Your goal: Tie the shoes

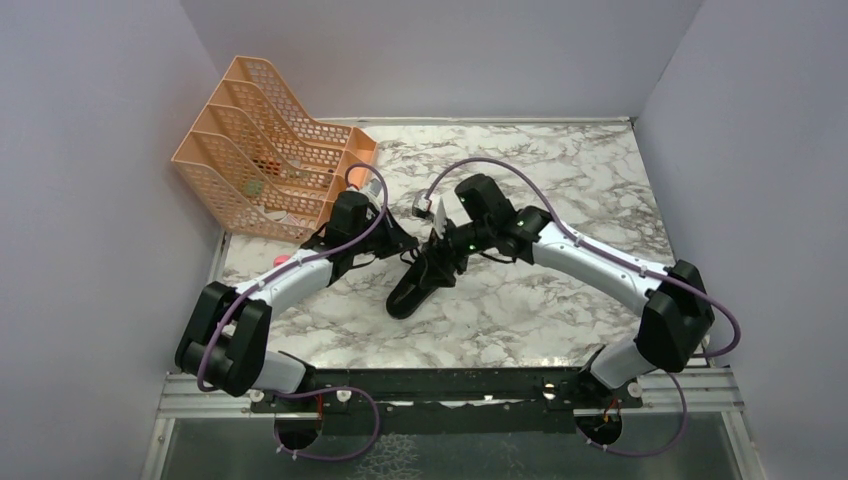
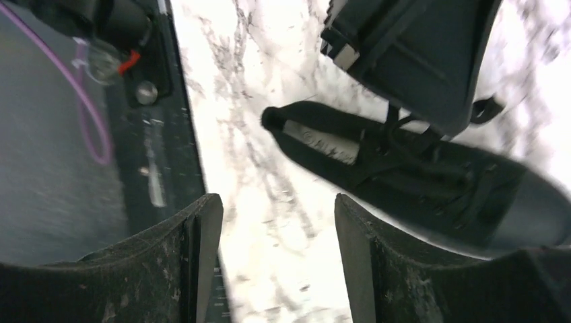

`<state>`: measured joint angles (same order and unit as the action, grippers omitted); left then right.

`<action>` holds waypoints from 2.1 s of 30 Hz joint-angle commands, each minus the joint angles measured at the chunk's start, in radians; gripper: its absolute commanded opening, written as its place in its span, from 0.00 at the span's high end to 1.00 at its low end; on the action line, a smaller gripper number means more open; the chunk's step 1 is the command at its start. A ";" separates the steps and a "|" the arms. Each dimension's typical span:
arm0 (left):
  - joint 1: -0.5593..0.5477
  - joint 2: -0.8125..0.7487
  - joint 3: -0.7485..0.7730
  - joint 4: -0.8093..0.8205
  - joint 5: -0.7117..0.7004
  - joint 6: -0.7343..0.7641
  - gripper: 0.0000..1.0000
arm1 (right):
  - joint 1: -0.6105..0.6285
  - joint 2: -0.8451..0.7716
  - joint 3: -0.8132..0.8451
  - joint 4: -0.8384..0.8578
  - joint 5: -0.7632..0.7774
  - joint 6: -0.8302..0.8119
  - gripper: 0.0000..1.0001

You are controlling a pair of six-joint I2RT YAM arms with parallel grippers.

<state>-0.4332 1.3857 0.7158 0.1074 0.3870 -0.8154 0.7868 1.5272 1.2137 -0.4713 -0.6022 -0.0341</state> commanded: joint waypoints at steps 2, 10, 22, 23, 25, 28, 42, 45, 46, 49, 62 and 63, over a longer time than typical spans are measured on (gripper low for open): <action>0.005 0.004 0.023 0.043 0.035 0.003 1.00 | 0.021 0.032 -0.016 0.047 -0.084 -0.666 0.34; 0.005 0.004 0.018 0.048 0.041 -0.005 1.00 | 0.076 0.181 0.108 0.061 -0.013 -0.908 0.42; 0.005 -0.003 0.008 0.062 0.053 -0.017 1.00 | 0.089 0.224 0.077 0.006 0.078 -1.024 0.50; 0.005 -0.005 0.008 0.062 0.055 -0.018 1.00 | 0.091 0.232 0.082 0.005 0.082 -1.025 0.50; 0.005 -0.008 0.006 0.063 0.056 -0.018 1.00 | 0.093 0.246 0.098 -0.010 0.074 -1.026 0.52; 0.005 -0.007 0.009 0.059 0.056 -0.015 1.00 | 0.103 0.261 0.102 -0.021 0.080 -1.029 0.53; 0.004 -0.007 0.014 0.060 0.061 -0.008 1.00 | 0.124 0.288 0.096 -0.002 0.200 -1.017 0.73; 0.005 -0.005 0.017 0.057 0.063 -0.003 1.00 | 0.126 0.290 0.084 -0.003 0.201 -1.023 0.73; 0.006 -0.006 0.017 0.056 0.063 -0.002 1.00 | 0.126 0.290 0.083 -0.002 0.206 -1.023 0.73; 0.005 -0.005 0.020 0.054 0.064 0.001 1.00 | 0.127 0.300 0.089 -0.001 0.218 -1.022 0.79; 0.007 0.016 0.044 0.025 0.082 0.038 1.00 | 0.138 0.251 0.219 -0.088 0.011 -0.719 0.99; 0.007 0.016 0.045 0.020 0.082 0.045 1.00 | 0.137 0.230 0.199 -0.074 -0.023 -0.678 0.99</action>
<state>-0.4301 1.3926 0.7280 0.1329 0.4366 -0.8101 0.9104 1.8256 1.3895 -0.5369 -0.4561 -0.9035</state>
